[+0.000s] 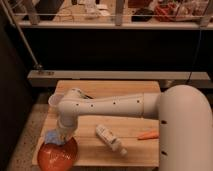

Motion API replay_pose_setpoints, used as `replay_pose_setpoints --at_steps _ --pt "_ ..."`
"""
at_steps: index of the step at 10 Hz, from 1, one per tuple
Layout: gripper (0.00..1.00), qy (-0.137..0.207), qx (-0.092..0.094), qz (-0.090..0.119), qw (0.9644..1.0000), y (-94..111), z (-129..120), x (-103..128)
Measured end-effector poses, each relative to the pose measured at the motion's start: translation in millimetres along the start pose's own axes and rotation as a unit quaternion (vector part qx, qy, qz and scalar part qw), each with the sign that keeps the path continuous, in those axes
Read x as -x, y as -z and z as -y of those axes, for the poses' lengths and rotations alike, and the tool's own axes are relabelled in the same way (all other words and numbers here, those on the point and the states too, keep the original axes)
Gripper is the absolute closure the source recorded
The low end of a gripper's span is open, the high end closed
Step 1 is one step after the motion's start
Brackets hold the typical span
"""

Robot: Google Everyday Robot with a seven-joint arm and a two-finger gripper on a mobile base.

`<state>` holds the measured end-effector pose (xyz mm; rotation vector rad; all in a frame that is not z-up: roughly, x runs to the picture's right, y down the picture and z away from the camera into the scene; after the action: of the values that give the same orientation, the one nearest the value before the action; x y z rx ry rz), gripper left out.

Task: Place the white sponge in the ceramic bowl

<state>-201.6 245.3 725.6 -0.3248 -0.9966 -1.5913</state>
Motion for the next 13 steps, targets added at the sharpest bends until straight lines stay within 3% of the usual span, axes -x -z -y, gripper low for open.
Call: replay_pose_setpoints --at_steps 13 --pt "0.89 0.011 0.011 0.025 0.9996 -0.8 5.2 6.5"
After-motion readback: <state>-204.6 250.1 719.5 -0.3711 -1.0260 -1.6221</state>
